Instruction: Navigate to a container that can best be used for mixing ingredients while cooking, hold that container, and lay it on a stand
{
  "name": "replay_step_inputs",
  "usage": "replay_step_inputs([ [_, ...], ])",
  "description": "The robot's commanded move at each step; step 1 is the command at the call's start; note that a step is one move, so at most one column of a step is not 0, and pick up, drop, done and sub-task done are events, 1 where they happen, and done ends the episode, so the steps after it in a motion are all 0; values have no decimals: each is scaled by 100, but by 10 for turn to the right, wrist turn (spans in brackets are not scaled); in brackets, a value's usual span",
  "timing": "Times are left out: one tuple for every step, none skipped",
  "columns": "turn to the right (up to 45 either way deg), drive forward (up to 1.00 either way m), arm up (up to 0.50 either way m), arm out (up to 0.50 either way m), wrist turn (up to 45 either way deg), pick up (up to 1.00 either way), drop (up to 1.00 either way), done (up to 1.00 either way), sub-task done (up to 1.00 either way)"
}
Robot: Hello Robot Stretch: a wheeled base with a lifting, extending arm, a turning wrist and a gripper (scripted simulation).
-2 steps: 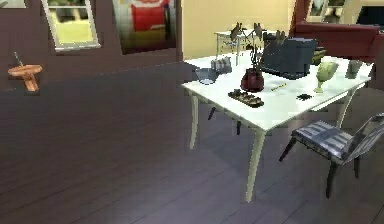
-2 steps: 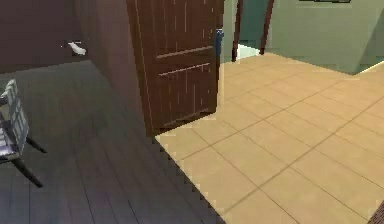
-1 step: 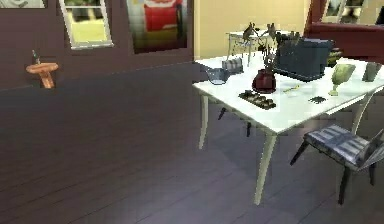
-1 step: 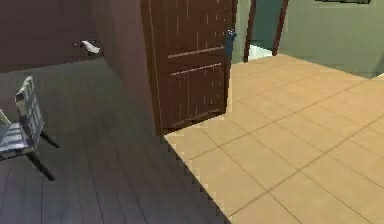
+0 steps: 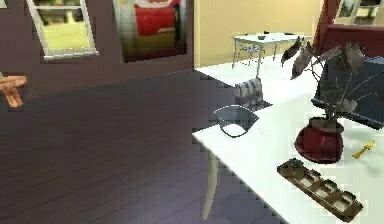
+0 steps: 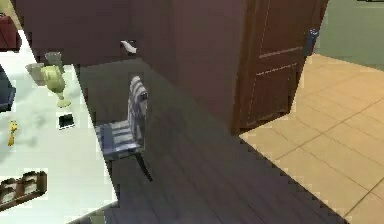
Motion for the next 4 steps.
replay_step_inputs([
  [-450, 0, 0, 0, 0, 0, 0, 0, 0],
  [-270, 0, 0, 0, 0, 0, 0, 0, 0],
  [450, 0, 0, 0, 0, 0, 0, 0, 0],
  [90, 0, 0, 0, 0, 0, 0, 0, 0],
])
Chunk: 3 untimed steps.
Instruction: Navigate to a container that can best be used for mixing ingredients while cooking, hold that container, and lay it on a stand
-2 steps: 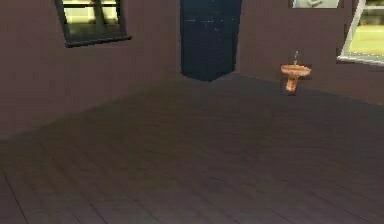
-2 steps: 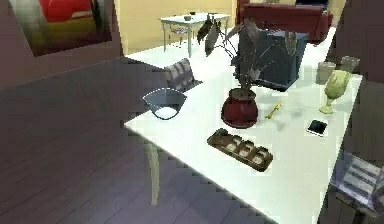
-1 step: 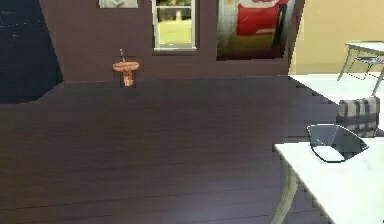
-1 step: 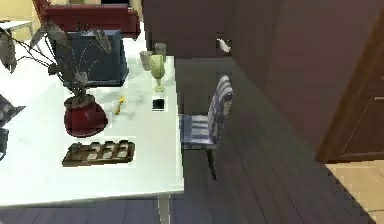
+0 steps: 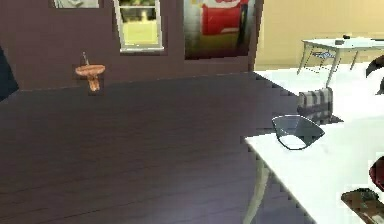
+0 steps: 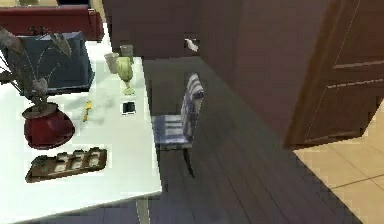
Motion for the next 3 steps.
replay_step_inputs([
  [0, 100, 0, 0, 0, 0, 0, 0, 0],
  [30, 0, 0, 0, 0, 0, 0, 0, 0],
  [-450, 0, 0, 0, 0, 0, 0, 0, 0],
])
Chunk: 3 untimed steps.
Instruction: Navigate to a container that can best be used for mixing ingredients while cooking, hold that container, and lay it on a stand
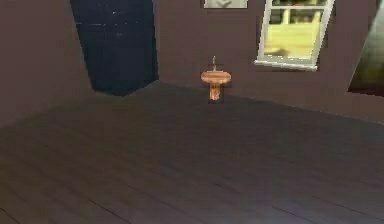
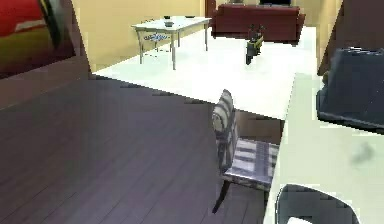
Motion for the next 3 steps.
replay_step_inputs([
  [-450, 0, 0, 0, 0, 0, 0, 0, 0],
  [-180, 0, 0, 0, 0, 0, 0, 0, 0],
  [0, 25, 0, 0, 0, 0, 0, 0, 0],
])
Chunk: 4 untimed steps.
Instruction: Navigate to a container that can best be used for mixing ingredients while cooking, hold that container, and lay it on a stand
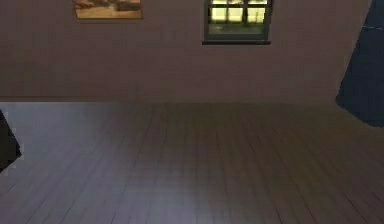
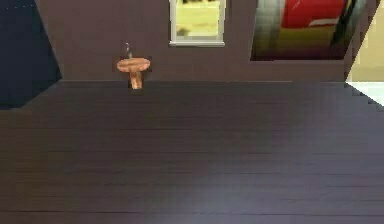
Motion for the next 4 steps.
replay_step_inputs([
  [450, 0, 0, 0, 0, 0, 0, 0, 0],
  [420, 0, 0, 0, 0, 0, 0, 0, 0],
  [0, 20, 0, 0, 0, 0, 0, 0, 0],
  [450, 0, 0, 0, 0, 0, 0, 0, 0],
])
